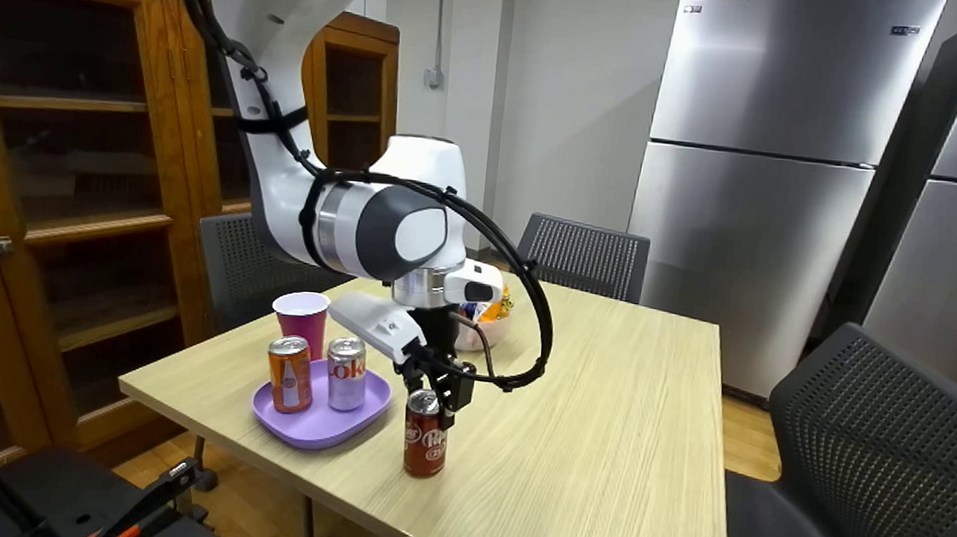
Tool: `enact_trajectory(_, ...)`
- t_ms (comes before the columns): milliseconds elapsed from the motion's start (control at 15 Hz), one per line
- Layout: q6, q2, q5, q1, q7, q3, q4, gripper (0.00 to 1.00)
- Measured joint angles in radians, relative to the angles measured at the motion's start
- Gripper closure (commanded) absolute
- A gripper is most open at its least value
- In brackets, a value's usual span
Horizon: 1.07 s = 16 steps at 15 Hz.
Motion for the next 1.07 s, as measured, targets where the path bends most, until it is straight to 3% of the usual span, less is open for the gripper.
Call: enact_trajectory(1067, -0.002, -0.173, -0.016, 0.037, -0.049, 0.073, -0.131, 0.62)
